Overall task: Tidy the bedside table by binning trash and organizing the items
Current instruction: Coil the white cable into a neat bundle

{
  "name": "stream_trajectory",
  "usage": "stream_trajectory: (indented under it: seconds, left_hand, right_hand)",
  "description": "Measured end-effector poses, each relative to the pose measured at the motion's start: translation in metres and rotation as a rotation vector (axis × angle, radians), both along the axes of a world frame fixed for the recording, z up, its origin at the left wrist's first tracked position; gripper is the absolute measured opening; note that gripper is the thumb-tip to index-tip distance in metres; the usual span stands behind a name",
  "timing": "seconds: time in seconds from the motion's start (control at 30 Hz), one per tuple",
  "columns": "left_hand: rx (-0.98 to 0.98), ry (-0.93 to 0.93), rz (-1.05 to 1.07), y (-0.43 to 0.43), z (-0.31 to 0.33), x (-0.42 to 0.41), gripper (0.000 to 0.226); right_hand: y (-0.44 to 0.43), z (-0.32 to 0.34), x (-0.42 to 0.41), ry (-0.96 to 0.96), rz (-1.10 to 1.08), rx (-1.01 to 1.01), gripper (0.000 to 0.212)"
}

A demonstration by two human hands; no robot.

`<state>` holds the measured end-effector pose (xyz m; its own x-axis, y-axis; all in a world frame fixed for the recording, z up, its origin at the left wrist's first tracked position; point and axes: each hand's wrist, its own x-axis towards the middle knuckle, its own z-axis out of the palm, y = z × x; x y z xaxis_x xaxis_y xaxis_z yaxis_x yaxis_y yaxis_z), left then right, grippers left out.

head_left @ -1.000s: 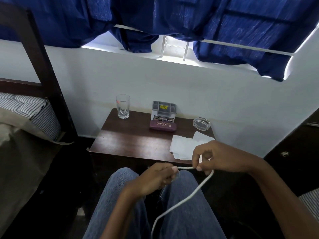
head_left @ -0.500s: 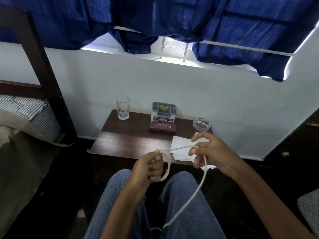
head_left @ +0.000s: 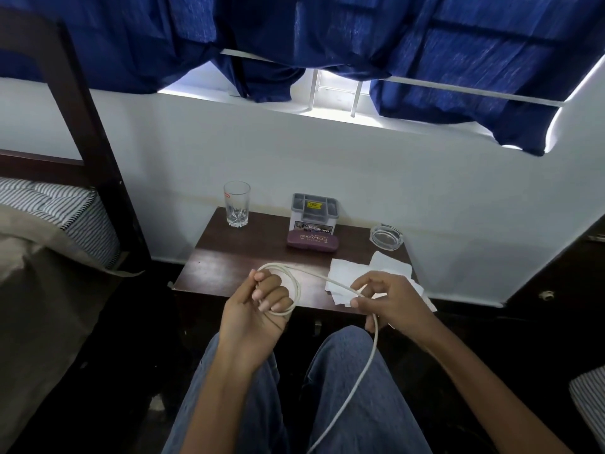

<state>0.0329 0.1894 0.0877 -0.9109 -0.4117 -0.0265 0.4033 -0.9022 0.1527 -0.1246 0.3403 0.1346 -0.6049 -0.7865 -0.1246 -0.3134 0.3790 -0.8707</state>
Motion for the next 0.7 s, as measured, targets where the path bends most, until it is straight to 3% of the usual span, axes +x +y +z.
stream_trajectory:
  seconds: [0.13, 0.23, 0.33, 0.4, 0.43, 0.47, 0.6, 0.7]
  left_hand:
    - [0.128, 0.103, 0.045, -0.001, -0.003, 0.002, 0.027]
    - [0.141, 0.017, 0.118, 0.002, 0.001, 0.001, 0.031]
    - [0.102, -0.016, 0.190, 0.003, 0.005, 0.001, 0.011]
    - [0.076, -0.043, 0.203, 0.003, 0.003, 0.001, 0.032]
    - [0.051, -0.070, 0.215, 0.003, -0.001, -0.001, 0.024]
    - [0.015, -0.115, 0.227, 0.007, 0.004, -0.002, 0.010]
    - [-0.225, -0.270, 0.337, 0.018, 0.006, -0.013, 0.032]
    - [-0.644, -0.454, 0.431, 0.028, 0.000, -0.019, 0.030]
  right_hand:
    - [-0.002, -0.005, 0.005, -0.071, -0.004, -0.086, 0.017]
    - [-0.004, -0.007, 0.006, 0.113, 0.059, 0.018, 0.016]
    - [-0.006, -0.008, 0.010, 0.279, 0.153, 0.157, 0.015]
    - [-0.006, -0.009, 0.014, 0.371, 0.228, 0.228, 0.018]
    - [-0.007, -0.008, 0.017, 0.406, 0.264, 0.255, 0.019]
    - [-0.007, -0.008, 0.020, 0.429, 0.295, 0.275, 0.018]
    - [-0.010, -0.003, 0.035, 0.482, 0.395, 0.308, 0.019]
    - [-0.011, 0.002, 0.041, 0.507, 0.399, 0.295, 0.020]
